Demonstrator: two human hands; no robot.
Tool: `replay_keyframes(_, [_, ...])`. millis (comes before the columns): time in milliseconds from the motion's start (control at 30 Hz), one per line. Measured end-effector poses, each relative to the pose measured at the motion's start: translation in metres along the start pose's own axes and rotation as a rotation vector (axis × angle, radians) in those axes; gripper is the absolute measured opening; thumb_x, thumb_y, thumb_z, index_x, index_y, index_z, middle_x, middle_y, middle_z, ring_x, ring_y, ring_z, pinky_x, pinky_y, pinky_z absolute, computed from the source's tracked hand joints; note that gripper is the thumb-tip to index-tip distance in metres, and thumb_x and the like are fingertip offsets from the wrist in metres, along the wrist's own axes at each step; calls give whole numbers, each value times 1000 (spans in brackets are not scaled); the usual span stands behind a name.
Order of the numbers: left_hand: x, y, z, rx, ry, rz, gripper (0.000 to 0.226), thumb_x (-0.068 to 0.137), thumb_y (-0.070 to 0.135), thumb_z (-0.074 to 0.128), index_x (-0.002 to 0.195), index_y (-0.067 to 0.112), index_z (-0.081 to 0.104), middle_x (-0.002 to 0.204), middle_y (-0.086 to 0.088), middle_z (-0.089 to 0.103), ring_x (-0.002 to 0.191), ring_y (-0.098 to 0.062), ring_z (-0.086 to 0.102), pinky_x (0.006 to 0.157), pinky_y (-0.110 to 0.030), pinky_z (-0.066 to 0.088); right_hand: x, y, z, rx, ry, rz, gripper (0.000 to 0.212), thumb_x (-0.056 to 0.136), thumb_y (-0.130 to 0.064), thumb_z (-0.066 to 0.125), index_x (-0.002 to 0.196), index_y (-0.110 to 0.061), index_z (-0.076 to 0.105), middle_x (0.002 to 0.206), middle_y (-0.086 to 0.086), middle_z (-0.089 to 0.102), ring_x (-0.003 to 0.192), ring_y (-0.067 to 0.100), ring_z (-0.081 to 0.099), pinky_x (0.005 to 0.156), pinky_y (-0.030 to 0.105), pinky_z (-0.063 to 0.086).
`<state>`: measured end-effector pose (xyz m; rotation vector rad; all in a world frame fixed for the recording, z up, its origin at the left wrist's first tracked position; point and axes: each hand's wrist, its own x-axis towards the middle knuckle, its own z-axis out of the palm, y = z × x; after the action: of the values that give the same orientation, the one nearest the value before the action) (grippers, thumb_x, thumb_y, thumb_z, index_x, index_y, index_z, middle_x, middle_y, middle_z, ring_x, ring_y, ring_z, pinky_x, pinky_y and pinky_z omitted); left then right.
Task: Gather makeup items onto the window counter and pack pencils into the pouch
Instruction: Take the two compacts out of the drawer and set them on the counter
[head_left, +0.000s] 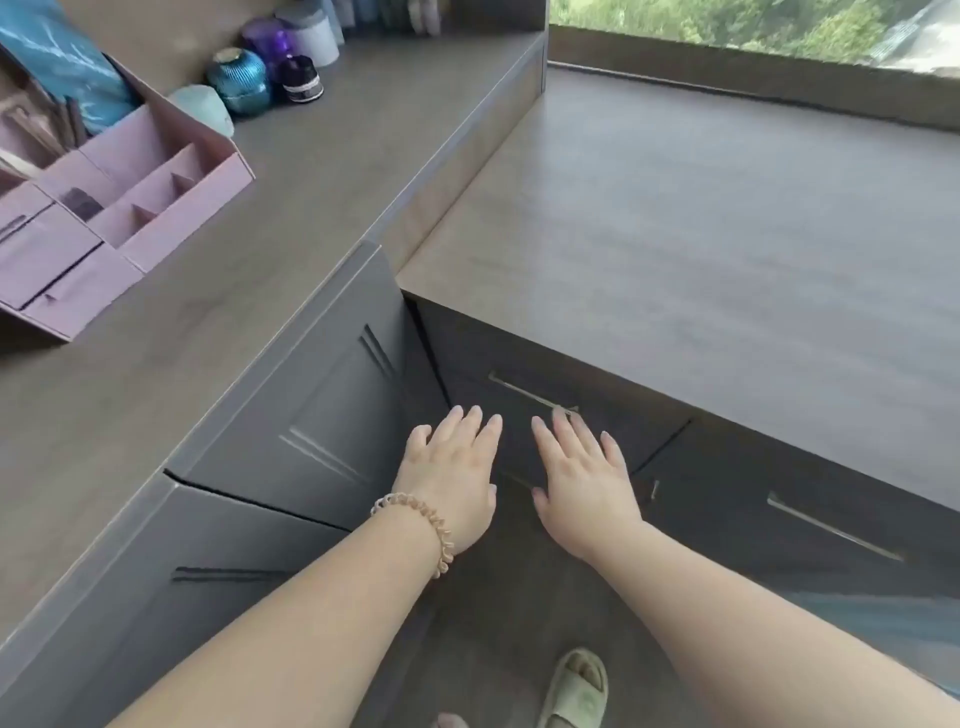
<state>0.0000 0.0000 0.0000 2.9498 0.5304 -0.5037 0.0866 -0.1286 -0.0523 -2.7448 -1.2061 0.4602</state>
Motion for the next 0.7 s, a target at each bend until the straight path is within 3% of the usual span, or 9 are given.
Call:
replay_keyframes(267, [98, -21, 34, 33, 84, 158, 67, 87, 30, 51, 146, 18, 20, 155, -1, 22, 145, -19, 13, 109, -40, 23, 63, 6, 42, -56, 89, 153, 75, 76, -33, 66, 141, -15, 35, 150, 9, 35, 139, 28, 31, 109, 49, 28])
replay_keyframes(367, [124, -25, 52, 62, 95, 248, 68, 87, 28, 50, 147, 17, 19, 156, -3, 19, 145, -20, 12, 108, -39, 23, 77, 3, 61, -71, 118, 231, 81, 65, -30, 72, 138, -13, 42, 143, 9, 46, 134, 29, 41, 107, 49, 31])
replay_keyframes(533, [131, -34, 76, 56, 84, 293, 76, 85, 29, 49, 149, 16, 11, 157, -3, 15, 146, -21, 10, 105, -40, 26, 79, -5, 84, -131, 207, 275, 88, 63, -25, 71, 142, -11, 35, 142, 11, 45, 135, 32, 36, 107, 48, 22])
replay_keyframes(700, [112, -41, 102, 60, 133, 288, 76, 69, 23, 39, 143, 12, 27, 147, -7, 38, 136, -25, 35, 94, -41, 40, 62, -23, 94, -157, 183, 298, 94, 61, -25, 72, 144, -8, 30, 145, 14, 39, 137, 34, 32, 108, 48, 17])
